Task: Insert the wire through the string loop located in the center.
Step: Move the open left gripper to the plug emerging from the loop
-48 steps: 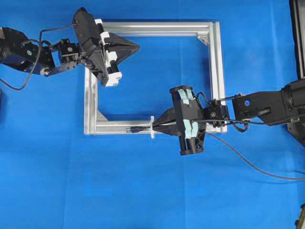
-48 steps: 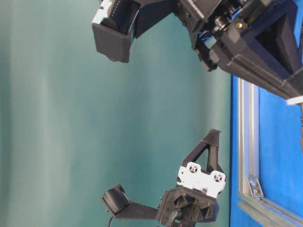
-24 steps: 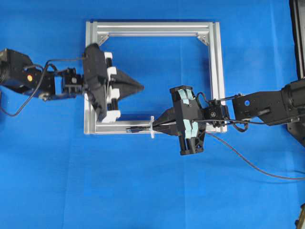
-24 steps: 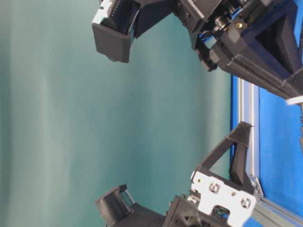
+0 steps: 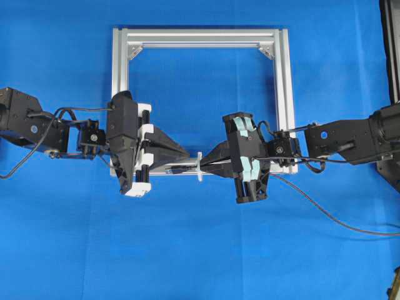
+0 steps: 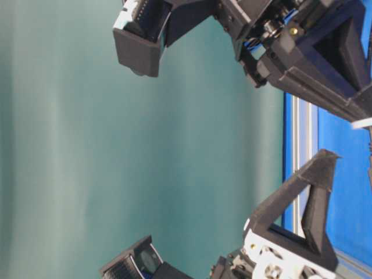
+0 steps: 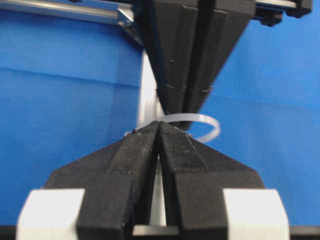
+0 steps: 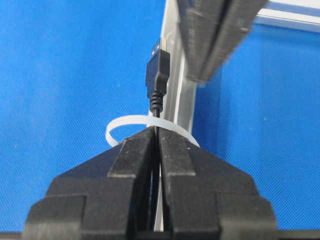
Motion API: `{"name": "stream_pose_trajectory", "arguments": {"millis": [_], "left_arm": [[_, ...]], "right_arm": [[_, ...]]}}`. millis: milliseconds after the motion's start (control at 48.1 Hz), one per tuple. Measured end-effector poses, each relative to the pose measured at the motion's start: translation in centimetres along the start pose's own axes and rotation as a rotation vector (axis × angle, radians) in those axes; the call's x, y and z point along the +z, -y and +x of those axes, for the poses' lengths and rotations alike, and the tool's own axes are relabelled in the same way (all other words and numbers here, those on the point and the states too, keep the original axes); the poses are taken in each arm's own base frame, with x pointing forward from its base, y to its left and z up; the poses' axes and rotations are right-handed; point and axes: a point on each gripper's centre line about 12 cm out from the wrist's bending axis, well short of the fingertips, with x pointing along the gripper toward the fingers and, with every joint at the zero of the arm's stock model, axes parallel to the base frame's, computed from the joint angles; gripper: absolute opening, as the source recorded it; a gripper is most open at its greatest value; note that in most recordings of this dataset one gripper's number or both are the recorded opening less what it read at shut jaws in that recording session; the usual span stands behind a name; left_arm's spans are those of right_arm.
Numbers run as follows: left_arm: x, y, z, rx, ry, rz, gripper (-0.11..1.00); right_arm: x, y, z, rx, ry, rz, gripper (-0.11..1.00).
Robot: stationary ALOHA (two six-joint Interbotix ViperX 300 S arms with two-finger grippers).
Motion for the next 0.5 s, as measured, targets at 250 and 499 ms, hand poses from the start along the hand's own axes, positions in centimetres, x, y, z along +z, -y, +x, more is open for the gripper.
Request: {"name": "stream_pose_trajectory", "arguments": {"millis": [250, 499], "left_arm": [[-0.3, 1.2, -0.1, -0.031, -0.008, 0.009, 0.08], [-0.5, 1.5, -0.1, -0.036, -0.028, 0.012, 0.58]], "right_arm": [[0.0, -0.1, 0.0, 0.001, 0.0, -0.001, -0.02], [0.0, -0.1, 0.0, 0.001, 0.0, -0.002, -0.02]]}}
